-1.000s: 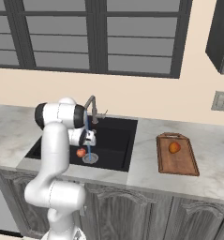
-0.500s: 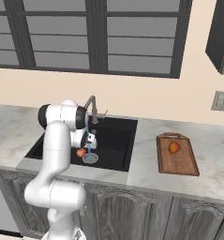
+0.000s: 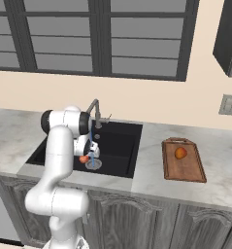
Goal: Pick the mango, peach from the sink and place them on the cutting board to airdry. Then turn off the sink faucet.
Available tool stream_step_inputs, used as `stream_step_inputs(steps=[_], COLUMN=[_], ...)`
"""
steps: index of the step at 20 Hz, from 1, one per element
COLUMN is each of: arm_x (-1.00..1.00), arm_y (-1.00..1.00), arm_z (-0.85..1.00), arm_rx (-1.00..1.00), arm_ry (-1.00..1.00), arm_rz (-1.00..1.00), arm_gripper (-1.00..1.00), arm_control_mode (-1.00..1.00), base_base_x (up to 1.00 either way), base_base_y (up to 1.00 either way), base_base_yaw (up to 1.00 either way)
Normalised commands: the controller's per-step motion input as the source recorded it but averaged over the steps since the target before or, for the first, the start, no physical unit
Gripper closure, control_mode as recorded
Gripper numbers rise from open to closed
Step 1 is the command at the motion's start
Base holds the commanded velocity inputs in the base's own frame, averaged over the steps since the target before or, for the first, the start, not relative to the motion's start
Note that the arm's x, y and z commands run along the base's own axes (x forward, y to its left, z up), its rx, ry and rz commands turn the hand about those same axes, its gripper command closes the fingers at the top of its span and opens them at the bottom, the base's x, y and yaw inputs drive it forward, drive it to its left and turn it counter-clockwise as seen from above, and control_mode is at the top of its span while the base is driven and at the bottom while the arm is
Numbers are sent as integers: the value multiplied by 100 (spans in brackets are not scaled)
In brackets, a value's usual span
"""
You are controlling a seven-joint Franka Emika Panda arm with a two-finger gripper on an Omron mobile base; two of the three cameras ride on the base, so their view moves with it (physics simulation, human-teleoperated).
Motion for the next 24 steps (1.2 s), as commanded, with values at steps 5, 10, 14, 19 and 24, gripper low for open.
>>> stream_step_inputs(steps=[5, 10, 14, 19, 24], arm_x=[0, -1, -15, -27, -34], arm_y=[6, 7, -3, -6, -16], arm_z=[-25, -12, 10, 55, 89], arm_rx=[0, 0, 0, 2, 5], arm_ry=[2, 0, 0, -2, -1], arm_rz=[-5, -6, -5, -1, 0], arm_gripper=[-100, 100, 100, 100, 100], arm_control_mode=[-100, -100, -100, -100, -100], base_base_x=[0, 0, 0, 0, 0], base_base_y=[0, 0, 0, 0, 0], base_base_yaw=[0, 0, 0, 0, 0])
